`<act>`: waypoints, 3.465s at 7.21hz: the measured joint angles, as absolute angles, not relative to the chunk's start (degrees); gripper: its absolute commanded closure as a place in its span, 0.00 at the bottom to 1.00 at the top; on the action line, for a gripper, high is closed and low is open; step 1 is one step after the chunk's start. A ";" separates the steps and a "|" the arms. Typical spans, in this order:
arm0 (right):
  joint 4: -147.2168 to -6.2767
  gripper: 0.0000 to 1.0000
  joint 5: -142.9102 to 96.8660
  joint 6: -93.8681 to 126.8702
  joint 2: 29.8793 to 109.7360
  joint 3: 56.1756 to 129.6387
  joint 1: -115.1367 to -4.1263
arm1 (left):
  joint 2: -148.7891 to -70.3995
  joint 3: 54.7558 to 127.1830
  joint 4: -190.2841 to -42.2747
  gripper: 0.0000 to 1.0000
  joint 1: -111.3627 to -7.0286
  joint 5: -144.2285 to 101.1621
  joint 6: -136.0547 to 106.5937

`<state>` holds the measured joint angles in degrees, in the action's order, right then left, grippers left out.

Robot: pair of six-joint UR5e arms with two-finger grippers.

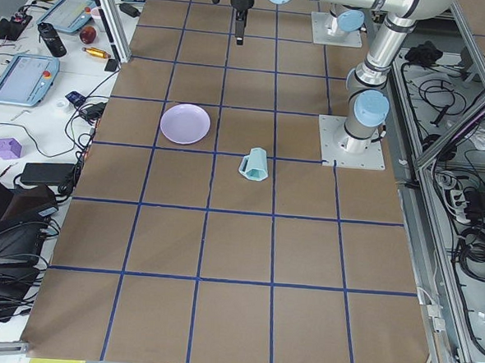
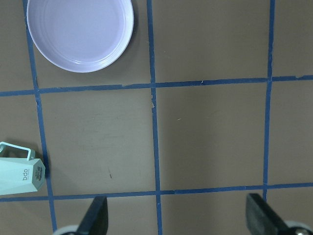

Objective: Flip cup and place on plate

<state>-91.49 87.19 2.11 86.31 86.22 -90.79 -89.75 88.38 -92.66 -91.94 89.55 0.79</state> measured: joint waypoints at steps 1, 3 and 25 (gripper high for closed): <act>-91.49 0.00 87.19 2.11 86.31 86.22 -90.79 | -89.73 88.43 -92.63 0.00 -91.61 89.54 1.98; -91.49 0.00 87.19 2.11 86.31 86.22 -90.79 | -89.59 88.44 -93.20 0.00 -88.43 89.59 6.17; -91.49 0.00 87.19 2.11 86.31 86.24 -90.79 | -118.39 93.38 -107.04 0.00 -35.27 75.16 61.36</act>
